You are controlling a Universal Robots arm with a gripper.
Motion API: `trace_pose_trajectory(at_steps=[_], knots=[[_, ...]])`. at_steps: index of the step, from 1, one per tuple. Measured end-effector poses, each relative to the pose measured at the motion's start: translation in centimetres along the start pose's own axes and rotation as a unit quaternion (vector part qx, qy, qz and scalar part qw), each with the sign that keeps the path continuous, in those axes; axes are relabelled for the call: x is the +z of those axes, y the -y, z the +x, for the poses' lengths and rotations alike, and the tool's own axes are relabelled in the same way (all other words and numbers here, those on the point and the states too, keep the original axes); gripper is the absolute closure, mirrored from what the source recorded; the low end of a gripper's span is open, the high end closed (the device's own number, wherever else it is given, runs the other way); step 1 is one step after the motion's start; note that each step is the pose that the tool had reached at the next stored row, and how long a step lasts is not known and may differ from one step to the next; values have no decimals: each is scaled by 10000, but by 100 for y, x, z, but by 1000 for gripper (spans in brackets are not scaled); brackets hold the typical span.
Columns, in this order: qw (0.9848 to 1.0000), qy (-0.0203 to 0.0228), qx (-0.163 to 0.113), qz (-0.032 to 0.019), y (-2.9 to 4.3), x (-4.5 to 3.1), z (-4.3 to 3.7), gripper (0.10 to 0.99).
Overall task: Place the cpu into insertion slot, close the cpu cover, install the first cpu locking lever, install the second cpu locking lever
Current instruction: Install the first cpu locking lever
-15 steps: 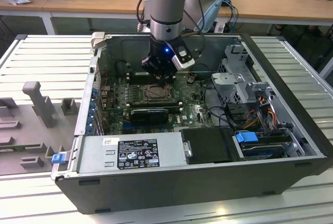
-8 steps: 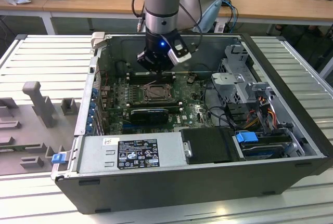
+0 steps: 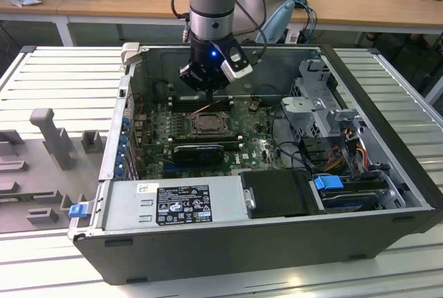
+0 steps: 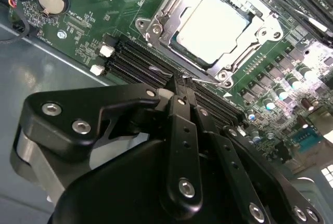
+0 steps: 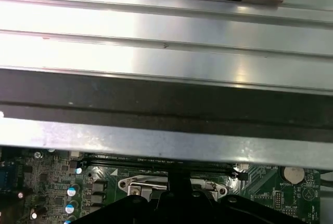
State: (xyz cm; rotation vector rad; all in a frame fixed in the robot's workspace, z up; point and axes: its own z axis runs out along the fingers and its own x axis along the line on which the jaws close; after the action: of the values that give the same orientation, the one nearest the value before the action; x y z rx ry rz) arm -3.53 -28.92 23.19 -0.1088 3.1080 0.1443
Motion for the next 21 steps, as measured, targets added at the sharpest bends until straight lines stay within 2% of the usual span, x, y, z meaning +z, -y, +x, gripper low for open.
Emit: trace_pose_trajectory(at_steps=[8, 14, 21], knots=[[10000, 6, 1, -2, -51, 50, -62, 980], [10000, 6, 1, -2, -44, 119, -116, 980], [10000, 6, 0, -2, -35, 198, -133, 980]])
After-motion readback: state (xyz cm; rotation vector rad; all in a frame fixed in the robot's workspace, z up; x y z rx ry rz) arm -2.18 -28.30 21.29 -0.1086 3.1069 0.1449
